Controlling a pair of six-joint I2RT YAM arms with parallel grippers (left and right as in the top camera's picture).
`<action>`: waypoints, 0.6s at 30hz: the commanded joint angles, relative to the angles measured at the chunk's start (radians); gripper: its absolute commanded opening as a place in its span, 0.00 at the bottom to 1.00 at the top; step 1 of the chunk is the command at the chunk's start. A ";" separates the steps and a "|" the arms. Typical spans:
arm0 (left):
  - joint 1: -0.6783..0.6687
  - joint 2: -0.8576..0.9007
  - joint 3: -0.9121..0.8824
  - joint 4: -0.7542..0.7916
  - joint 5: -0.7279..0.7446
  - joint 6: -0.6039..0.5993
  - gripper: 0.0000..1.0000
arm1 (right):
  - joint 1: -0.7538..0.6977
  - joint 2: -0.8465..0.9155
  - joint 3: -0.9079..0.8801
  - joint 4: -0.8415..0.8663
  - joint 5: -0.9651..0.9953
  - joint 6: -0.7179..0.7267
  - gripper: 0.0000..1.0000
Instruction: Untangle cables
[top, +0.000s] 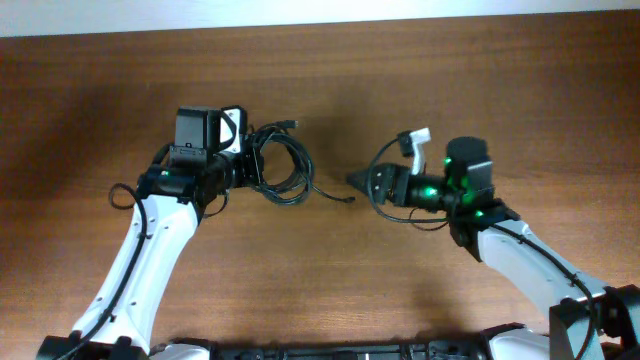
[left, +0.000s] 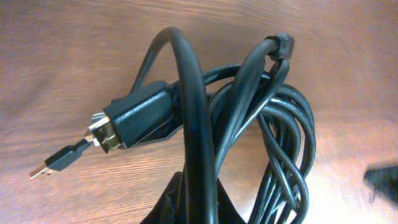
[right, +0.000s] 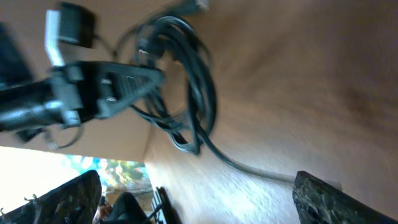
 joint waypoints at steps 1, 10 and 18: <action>-0.028 -0.007 0.016 0.014 0.259 0.194 0.00 | 0.010 -0.011 0.002 0.087 -0.043 -0.045 0.96; -0.140 -0.007 0.016 0.013 0.329 0.240 0.00 | 0.197 -0.010 0.002 0.088 0.252 -0.116 0.59; -0.156 -0.007 0.016 0.018 0.272 0.209 0.99 | 0.223 -0.010 0.002 0.088 0.370 -0.006 0.04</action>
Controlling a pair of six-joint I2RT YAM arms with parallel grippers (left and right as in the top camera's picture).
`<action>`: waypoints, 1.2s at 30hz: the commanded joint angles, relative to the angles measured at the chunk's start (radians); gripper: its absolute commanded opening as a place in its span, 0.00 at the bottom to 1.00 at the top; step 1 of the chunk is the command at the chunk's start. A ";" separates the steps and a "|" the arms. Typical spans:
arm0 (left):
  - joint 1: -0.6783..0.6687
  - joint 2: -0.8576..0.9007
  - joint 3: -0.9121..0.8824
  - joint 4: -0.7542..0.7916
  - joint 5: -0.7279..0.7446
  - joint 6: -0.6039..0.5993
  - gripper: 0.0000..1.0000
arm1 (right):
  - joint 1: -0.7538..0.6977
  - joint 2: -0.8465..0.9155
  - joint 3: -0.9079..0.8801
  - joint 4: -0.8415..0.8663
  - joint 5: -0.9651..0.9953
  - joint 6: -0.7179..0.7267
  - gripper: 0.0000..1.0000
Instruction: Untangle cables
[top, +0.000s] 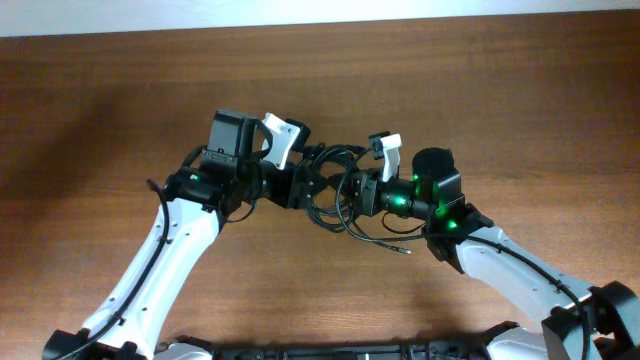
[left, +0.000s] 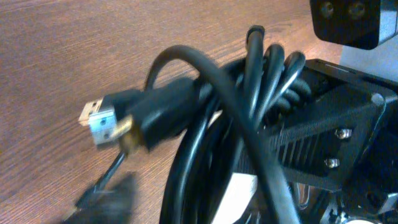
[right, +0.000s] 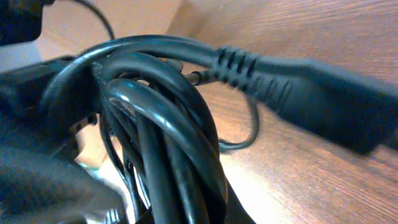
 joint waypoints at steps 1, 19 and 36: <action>-0.005 -0.007 0.016 0.005 -0.017 -0.045 0.99 | 0.008 -0.010 0.003 0.010 0.078 0.111 0.04; -0.062 0.001 -0.038 -0.056 -0.281 -0.785 0.75 | 0.009 -0.010 0.003 0.010 0.163 0.451 0.04; -0.105 0.114 -0.050 0.072 -0.405 -0.747 0.00 | 0.010 -0.010 0.003 -0.036 0.154 0.428 0.04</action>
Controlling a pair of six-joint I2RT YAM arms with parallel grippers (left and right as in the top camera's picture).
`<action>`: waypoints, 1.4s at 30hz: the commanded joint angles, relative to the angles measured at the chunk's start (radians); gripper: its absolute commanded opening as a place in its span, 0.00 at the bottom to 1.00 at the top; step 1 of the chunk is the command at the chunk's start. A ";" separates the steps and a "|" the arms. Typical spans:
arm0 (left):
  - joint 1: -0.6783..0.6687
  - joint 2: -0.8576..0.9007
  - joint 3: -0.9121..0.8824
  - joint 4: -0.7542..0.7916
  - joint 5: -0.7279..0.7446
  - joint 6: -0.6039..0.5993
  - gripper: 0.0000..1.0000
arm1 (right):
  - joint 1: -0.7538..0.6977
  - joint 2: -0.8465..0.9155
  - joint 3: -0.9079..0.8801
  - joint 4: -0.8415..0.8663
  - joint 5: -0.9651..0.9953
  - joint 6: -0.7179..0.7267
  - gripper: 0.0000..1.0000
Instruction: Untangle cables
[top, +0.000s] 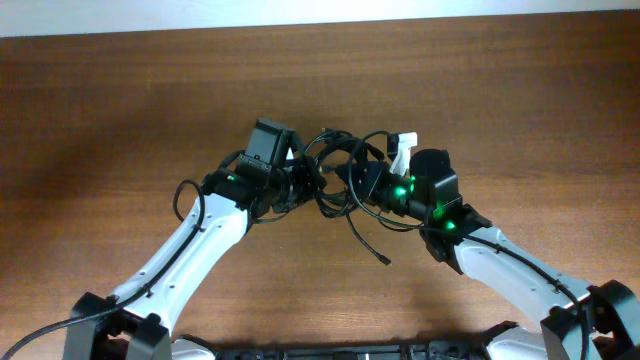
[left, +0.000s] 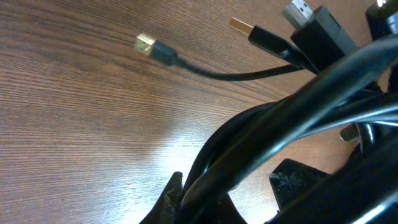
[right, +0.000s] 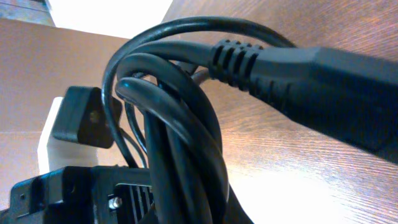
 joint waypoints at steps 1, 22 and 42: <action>0.033 0.018 -0.014 -0.023 -0.154 0.108 0.00 | 0.002 -0.012 0.004 -0.044 -0.012 -0.058 0.04; 0.185 -0.008 -0.014 -0.023 0.008 0.529 0.00 | -0.037 -0.034 0.004 0.060 0.010 -0.365 0.63; 0.104 -0.008 -0.014 -0.010 0.029 0.534 0.00 | 0.108 -0.034 0.004 -0.056 0.113 -0.370 0.04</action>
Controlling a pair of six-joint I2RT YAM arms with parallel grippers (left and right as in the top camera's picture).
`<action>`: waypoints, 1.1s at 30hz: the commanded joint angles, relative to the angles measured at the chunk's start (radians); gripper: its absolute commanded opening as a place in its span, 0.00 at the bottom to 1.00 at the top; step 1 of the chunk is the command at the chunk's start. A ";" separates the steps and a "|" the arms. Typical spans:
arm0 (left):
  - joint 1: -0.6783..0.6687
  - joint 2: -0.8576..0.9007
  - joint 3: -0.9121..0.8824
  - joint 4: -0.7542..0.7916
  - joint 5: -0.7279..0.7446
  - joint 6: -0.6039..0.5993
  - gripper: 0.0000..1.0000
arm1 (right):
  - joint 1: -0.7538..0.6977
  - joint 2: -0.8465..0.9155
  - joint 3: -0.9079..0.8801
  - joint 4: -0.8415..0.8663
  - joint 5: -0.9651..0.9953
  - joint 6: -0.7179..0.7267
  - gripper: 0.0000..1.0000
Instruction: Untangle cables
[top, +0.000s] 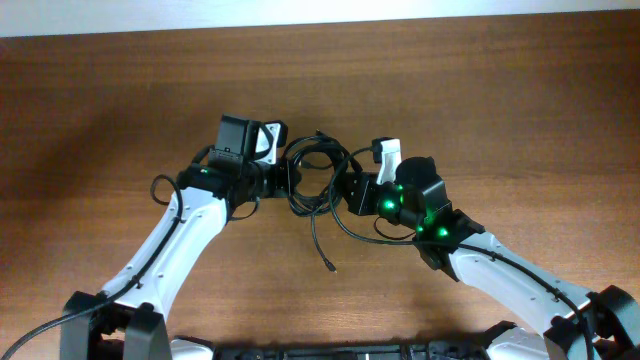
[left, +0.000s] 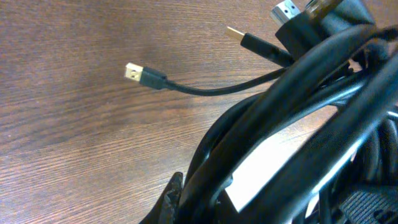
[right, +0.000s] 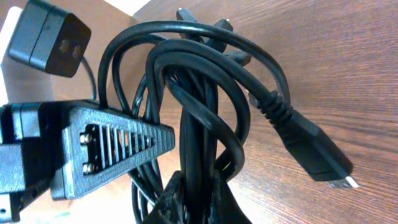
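A tangled bundle of black cables hangs between both grippers over the wooden table. My left gripper is shut on its left side; in the left wrist view the thick strands fill the left gripper. My right gripper is shut on several upright strands, pinched in the right gripper. A big plug sticks out to the right. One thin cable trails down to a small plug, which shows gold-tipped as the small plug.
The left gripper's ribbed finger and its wrist camera block sit right beside my right fingers. Two more plug ends poke out at the top of the bundle. Bare wood surrounds the arms; a pale wall edge runs behind.
Both grippers, still shut on the bundle, sit slightly further left. The thin cable's loose end now lies lower left of where it was. The big plug has swung clear of the right camera.
First my left gripper held the bundle at the left while my right gripper stood open and apart at the right. Then the two met mid-table with the right fingers in the bundle. Since then both have stayed shut on it, shifting slightly.
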 joint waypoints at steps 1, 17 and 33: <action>-0.035 -0.015 0.001 0.005 -0.057 -0.026 0.00 | 0.023 -0.012 0.003 0.011 -0.039 -0.009 0.04; 0.194 -0.015 0.001 -0.003 -0.231 -0.557 0.00 | 0.022 -0.012 0.003 -0.006 -0.389 -0.014 0.04; 0.086 -0.014 0.001 -0.054 -0.174 -0.050 0.00 | -0.056 -0.012 0.078 -0.088 -0.169 -0.219 0.26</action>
